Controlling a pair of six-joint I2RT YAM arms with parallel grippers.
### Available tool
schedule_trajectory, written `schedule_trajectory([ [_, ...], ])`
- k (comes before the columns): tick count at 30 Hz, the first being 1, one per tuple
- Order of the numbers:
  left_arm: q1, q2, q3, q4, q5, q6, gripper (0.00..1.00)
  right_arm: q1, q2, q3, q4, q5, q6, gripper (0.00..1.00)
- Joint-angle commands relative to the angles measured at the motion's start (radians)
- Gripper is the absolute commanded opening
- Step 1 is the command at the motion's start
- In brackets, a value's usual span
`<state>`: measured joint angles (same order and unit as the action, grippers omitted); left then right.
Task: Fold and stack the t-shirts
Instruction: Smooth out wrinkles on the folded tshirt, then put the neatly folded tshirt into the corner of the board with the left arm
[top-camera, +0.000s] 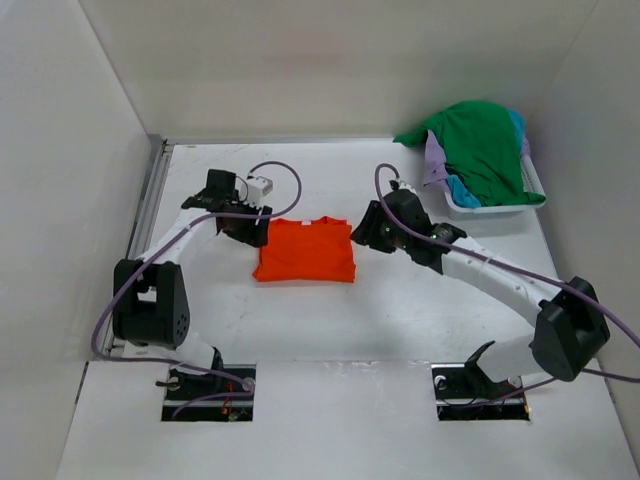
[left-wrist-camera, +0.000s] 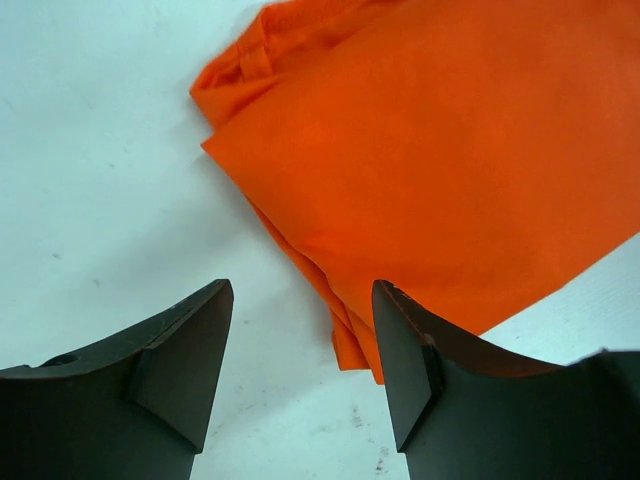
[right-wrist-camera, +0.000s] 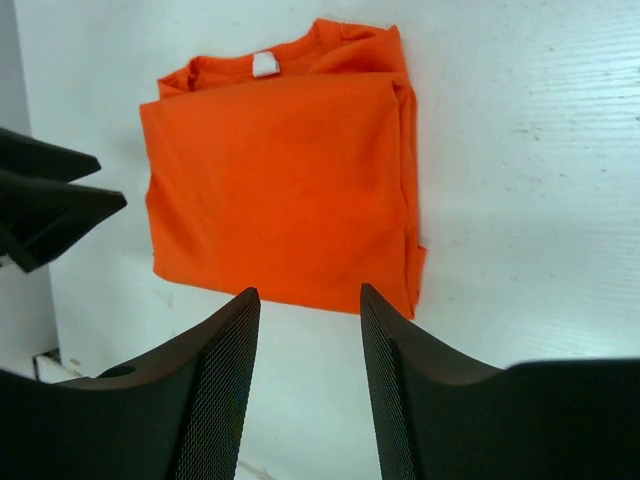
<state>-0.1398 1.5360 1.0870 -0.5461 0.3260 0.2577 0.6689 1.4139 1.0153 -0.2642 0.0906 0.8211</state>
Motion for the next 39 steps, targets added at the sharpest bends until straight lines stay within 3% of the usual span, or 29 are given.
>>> schedule_trajectory([
  [1,0.027,0.084,0.033,-0.035,0.039,-0.052,0.56,-0.002,-0.029,0.008,-0.105,0.018,-0.043,0.5],
  [6,0.039,0.228,0.086,-0.087,0.126,-0.083,0.53,-0.025,-0.053,0.023,-0.17,-0.003,-0.094,0.5],
  [13,0.023,0.3,0.106,-0.126,0.2,-0.078,0.48,-0.113,-0.115,-0.003,-0.202,-0.081,-0.166,0.5],
  [19,0.015,0.363,0.178,-0.205,0.16,-0.072,0.12,-0.206,-0.148,-0.043,-0.162,-0.138,-0.23,0.5],
  [22,0.03,0.363,0.215,-0.227,0.108,-0.074,0.03,-0.252,-0.156,-0.067,-0.112,-0.161,-0.244,0.5],
  [27,0.119,0.363,0.319,-0.248,0.036,-0.081,0.0,-0.317,-0.135,-0.089,-0.03,-0.206,-0.252,0.5],
  [34,0.271,0.518,0.569,-0.258,-0.005,-0.1,0.0,-0.361,-0.001,0.028,-0.001,-0.201,-0.252,0.5],
  [39,0.393,0.734,0.893,-0.276,-0.024,-0.107,0.0,-0.36,0.137,0.207,-0.055,-0.177,-0.235,0.5],
])
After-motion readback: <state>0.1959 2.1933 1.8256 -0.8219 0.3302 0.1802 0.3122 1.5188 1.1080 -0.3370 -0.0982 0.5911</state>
